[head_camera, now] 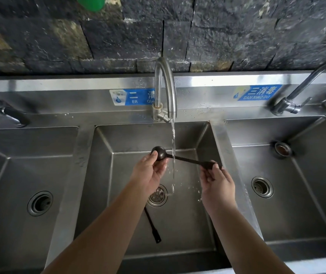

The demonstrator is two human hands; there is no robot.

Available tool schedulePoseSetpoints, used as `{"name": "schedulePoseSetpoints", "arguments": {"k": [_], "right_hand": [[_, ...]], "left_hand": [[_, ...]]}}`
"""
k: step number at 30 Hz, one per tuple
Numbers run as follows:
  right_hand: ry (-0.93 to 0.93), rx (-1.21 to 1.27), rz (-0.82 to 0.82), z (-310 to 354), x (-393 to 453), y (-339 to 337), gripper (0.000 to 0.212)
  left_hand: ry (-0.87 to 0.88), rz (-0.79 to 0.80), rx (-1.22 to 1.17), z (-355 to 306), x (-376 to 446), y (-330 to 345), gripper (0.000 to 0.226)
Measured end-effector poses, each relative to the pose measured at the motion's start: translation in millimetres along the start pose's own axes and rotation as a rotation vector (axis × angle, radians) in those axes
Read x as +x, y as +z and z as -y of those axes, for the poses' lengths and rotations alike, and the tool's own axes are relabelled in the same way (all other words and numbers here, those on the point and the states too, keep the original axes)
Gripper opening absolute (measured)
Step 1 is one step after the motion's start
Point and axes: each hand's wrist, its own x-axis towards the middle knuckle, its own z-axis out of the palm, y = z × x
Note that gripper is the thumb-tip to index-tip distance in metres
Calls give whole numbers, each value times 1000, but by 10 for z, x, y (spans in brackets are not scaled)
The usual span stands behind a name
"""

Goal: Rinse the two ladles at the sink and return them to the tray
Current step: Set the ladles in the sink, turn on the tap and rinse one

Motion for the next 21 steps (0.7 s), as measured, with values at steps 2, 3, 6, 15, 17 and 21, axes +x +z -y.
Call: {"name": "schedulePoseSetpoints", "arguments": {"k": [2,3,6,15,17,21], "right_hand": [[77,77,13,-9,-1,111,17],[95,85,16,-24,5,155,17],[123,104,74,-94,25,286,20],[258,86,208,-344,-8,825,24],[295,65,246,-362,-26,919,23],[309,-12,311,-365,-41,970,22]], "left_hand": [[24,-22,-33,-96,-28,-45,32],[38,-31,-47,-147,-44,-73,32],[77,-57,-76,-286,-93,-162,33],[225,-69,-184,-728,-367,-570,37],[246,-65,-212,-796,-427,-649,36],[265,-101,-240,-796,-462,-751,39]]}}
